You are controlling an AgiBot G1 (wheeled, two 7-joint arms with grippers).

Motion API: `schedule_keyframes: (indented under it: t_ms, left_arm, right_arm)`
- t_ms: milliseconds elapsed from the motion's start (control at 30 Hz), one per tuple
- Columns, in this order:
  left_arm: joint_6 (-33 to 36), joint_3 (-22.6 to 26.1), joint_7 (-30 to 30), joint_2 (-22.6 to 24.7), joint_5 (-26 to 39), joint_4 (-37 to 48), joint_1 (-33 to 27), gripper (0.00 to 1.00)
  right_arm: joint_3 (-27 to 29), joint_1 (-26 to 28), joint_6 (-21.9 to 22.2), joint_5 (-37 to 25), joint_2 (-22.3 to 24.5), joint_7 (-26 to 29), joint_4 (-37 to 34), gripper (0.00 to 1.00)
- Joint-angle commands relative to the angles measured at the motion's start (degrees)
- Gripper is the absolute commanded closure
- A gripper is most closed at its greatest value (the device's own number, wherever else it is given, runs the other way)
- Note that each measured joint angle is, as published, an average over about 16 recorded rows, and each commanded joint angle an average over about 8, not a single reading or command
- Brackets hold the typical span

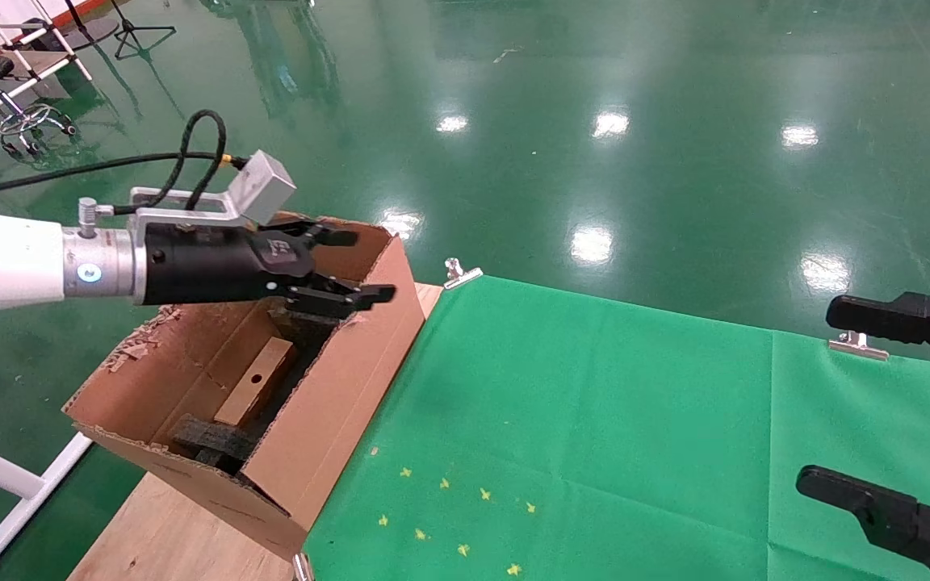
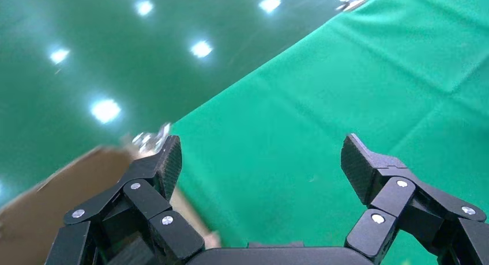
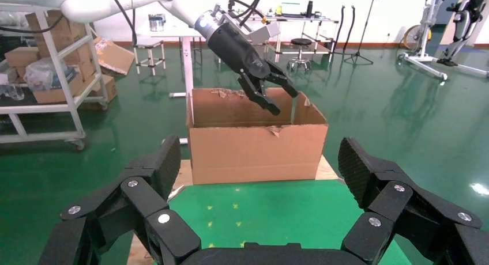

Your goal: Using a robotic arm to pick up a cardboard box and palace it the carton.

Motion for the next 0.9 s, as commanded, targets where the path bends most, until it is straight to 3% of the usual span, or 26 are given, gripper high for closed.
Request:
schedule_keyframes:
  t_ms: [33,900]
  left_arm:
    - [0.66,-1.01,0.34,0.06,-1.5,-1.53,1.25,0.0]
    - [9.19,-14.05,4.68,0.8,-20.92,-21.34,17.48,0.0]
  right_arm:
    - [0.0,0.0,0.0,0.0,0.0,0.0,0.0,0.0]
    - [0.0,0.0,0.0,0.0,0.0,0.0,0.0,0.0]
